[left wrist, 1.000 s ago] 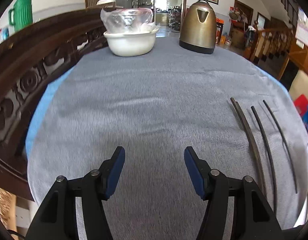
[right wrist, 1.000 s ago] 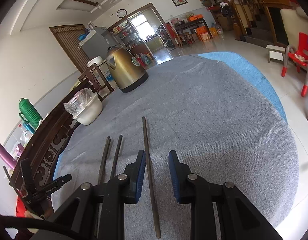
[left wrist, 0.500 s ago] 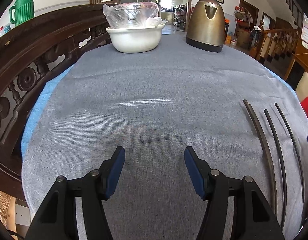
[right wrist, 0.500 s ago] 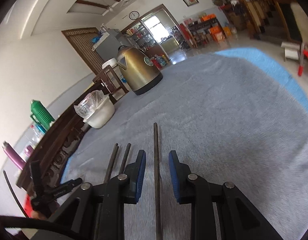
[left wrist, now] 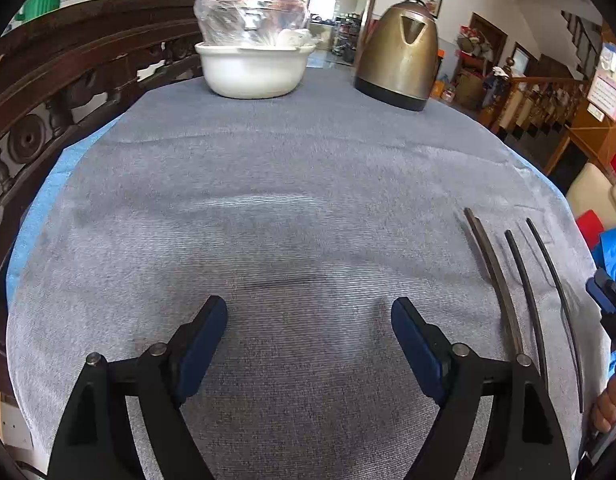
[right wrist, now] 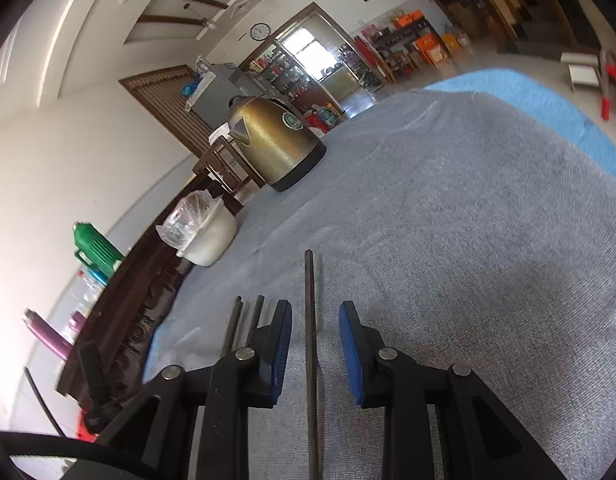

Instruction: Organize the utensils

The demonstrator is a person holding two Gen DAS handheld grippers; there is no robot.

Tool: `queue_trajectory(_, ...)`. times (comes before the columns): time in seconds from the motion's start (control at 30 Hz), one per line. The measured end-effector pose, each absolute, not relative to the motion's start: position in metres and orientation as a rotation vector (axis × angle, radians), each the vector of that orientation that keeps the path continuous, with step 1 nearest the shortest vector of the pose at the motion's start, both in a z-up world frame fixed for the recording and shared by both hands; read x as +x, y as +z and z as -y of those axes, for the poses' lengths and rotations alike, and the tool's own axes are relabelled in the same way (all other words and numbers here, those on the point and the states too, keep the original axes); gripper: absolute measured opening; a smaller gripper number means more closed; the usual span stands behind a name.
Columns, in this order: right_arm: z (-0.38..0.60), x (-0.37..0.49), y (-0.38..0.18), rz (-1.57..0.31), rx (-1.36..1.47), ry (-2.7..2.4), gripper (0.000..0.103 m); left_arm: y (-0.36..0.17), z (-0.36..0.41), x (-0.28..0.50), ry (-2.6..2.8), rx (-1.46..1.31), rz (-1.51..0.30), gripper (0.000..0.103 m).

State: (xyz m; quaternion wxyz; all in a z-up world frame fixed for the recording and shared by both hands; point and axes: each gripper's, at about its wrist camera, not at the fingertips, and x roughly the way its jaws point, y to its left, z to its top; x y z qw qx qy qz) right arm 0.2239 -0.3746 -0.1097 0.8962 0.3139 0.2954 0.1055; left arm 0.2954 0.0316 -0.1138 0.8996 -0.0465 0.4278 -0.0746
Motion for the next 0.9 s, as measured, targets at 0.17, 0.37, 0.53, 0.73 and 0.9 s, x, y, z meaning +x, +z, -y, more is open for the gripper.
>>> queue_trajectory(0.17,0.38,0.221,-0.112,-0.605,0.671,0.204,0.028,-0.116,-0.043,0.294,0.018,-0.111,-0.89,0.084)
queue_trajectory(0.37,0.385,0.22,-0.114,-0.602,0.689,0.193,0.028,-0.117,-0.071,0.291,0.238,-0.185,-0.887,0.084)
queue_trajectory(0.53,0.384,0.22,-0.114,-0.604,0.693,0.207,0.028,-0.118,-0.081,0.288,0.346,-0.199,-0.894,0.084)
queue_trajectory(0.73,0.39,0.216,-0.116,-0.586,0.73,0.205,0.028,-0.12,-0.082,0.288,0.381,-0.191,-0.899,0.085)
queue_trajectory(0.9,0.393,0.217,-0.118,-0.592,0.759,0.196,0.028,-0.12,-0.081,0.288,0.394,-0.185,-0.902,0.087)
